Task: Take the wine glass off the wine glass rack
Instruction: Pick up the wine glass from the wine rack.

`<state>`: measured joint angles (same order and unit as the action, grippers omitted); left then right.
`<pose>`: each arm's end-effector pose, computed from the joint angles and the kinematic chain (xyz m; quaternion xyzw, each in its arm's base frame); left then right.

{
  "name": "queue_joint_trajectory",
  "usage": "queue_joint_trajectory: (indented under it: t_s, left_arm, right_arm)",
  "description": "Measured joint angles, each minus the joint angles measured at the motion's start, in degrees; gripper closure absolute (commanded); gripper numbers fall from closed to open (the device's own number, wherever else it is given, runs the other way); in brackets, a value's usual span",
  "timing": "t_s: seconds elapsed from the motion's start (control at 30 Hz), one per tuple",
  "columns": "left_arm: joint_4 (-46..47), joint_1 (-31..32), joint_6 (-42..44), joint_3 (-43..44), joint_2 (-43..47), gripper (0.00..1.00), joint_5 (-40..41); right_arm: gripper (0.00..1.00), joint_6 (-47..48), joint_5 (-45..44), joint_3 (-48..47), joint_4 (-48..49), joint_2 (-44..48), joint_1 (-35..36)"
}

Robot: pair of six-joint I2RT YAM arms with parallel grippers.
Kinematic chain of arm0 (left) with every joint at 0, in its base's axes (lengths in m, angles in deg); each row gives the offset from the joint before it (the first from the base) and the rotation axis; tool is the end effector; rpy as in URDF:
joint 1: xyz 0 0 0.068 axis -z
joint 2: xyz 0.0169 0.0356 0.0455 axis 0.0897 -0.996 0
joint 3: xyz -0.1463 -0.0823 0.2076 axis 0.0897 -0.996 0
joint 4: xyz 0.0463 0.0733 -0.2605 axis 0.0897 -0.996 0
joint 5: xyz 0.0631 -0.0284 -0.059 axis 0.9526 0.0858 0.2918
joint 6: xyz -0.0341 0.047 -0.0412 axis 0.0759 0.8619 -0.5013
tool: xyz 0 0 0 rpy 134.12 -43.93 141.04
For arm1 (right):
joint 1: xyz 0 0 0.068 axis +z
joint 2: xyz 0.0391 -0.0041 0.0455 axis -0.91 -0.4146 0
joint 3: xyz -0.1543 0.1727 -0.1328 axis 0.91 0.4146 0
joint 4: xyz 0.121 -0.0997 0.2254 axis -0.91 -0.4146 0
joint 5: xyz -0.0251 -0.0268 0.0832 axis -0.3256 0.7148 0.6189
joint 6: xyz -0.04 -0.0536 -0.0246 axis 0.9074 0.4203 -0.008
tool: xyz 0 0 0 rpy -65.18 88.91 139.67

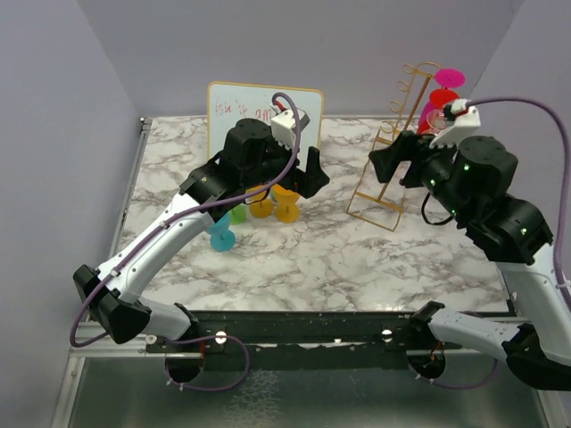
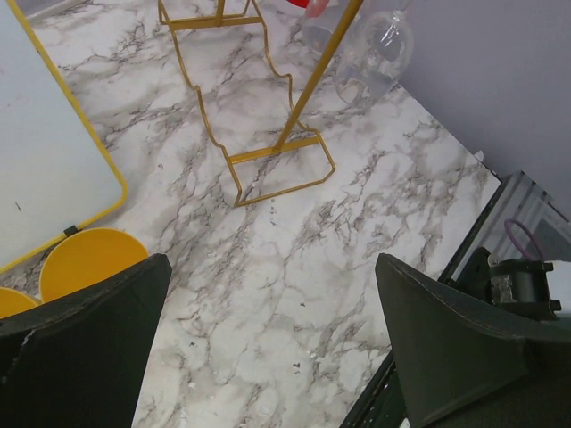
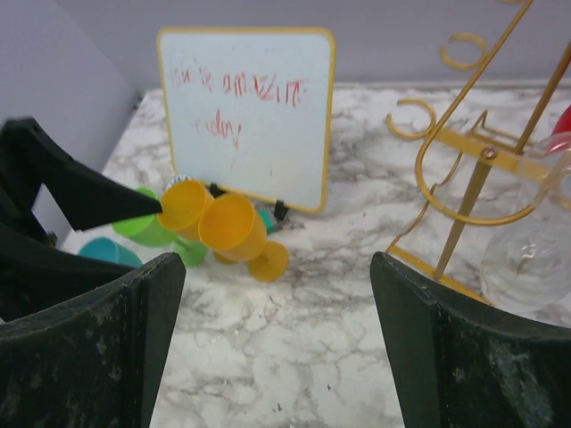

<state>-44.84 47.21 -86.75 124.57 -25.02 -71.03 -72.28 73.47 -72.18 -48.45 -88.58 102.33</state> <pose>0.2451 -0.2385 0.4203 0.2597 0.7655 -0.3512 0.4725 0.1758 0.1114 0.4782 -0.0313 0.7797 0.1951 0.5942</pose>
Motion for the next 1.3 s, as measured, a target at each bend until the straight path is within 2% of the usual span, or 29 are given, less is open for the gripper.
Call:
queue_joint_trajectory:
  t_s: [0.1,0.2,0.27,0.33,0.47,0.57,0.73,0.83,0.97,1.07,1.17,1.3]
  left_arm:
    - [0.0,0.0,0.0,0.0,0.1,0.01,0.0]
    - [0.0,0.0,-0.2,0.0,0.1,0.01,0.0]
    - [0.0,0.0,-0.3,0.0,0.1,0.01,-0.1]
    - [0.0,0.0,-0.3,0.0,0.1,0.01,-0.1]
    - [0.0,0.0,-0.4,-0.1,0.2,0.01,-0.2]
    - [0.0,0.0,-0.4,-0.5,0.9,0.01,-0.1]
    - [-0.2,0.0,-0.3,-0.7,2.3,0.01,0.4]
    - [-0.3,0.0,-0.2,-0.7,2.5,0.01,0.7]
    - [-0.7,0.0,-0.1,-0.7,2.5,0.01,0.7]
    - [-0.9,0.0,0.1,-0.7,2.5,0.01,0.7]
    - [-0.9,0.0,0.1,-0.7,2.3,0.01,0.7]
    - [-0.9,0.0,0.1,-0.7,1.9,0.01,0.7]
  right_arm:
    - [0.04,1.0,-4.4,-7.5,-1.9,-2.5,0.0]
    - [0.03,2.6,-10.0,-10.8,-3.3,-4.3,-0.5]
    - [0.03,3.7,-10.9,-13.1,-4.9,-6.4,-3.2]
    - [0.03,4.5,-9.5,-15.8,-5.3,-9.2,-9.2]
    - [0.03,4.5,0.1,-16.9,-5.2,-14.6,-25.3]
    - [0.03,3.7,8.0,-16.0,-5.0,-16.5,-33.7]
    - [0.06,0.4,25.2,-10.1,-2.6,-15.3,-48.7]
    - [0.1,-2.5,32.5,-4.1,-0.2,-13.4,-55.9]
    - [0.15,-7.3,40.7,4.3,4.3,-9.5,-56.8]
    - [0.19,-11.3,43.2,11.6,8.5,-5.2,-56.8]
    - [0.23,-12.9,43.8,13.0,9.8,-2.2,-57.1]
    - [0.29,-14.2,45.0,12.3,12.8,-2.5,-57.1]
